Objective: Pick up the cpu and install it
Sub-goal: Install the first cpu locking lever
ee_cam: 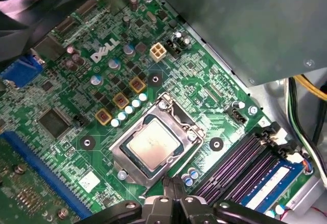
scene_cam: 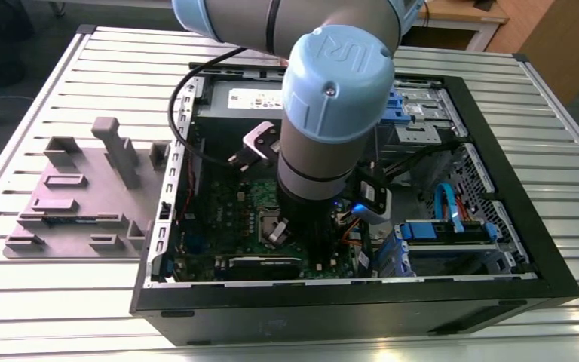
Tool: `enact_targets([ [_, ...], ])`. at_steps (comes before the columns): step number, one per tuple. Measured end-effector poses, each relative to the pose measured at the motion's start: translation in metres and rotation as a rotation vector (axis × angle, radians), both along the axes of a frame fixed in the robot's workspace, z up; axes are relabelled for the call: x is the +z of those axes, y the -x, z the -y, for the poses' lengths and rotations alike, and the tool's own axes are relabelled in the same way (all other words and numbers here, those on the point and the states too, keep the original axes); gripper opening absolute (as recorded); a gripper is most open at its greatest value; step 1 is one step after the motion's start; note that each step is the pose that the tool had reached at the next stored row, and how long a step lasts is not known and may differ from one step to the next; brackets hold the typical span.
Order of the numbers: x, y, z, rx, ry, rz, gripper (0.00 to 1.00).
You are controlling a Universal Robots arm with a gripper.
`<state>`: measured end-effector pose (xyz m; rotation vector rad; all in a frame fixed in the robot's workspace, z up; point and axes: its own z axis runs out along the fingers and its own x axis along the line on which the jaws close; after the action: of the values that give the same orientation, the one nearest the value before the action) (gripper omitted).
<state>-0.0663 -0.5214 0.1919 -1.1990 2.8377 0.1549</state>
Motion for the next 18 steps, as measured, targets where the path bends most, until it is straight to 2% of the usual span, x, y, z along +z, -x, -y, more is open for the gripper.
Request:
enact_targets([
  [8,-0.0078,0.0007,-0.0002,-0.049,0.0017,0.0001,0.11],
  [18,-0.0067,0.0030,-0.0013,-0.065,-0.0005,0.0045,0.11],
])
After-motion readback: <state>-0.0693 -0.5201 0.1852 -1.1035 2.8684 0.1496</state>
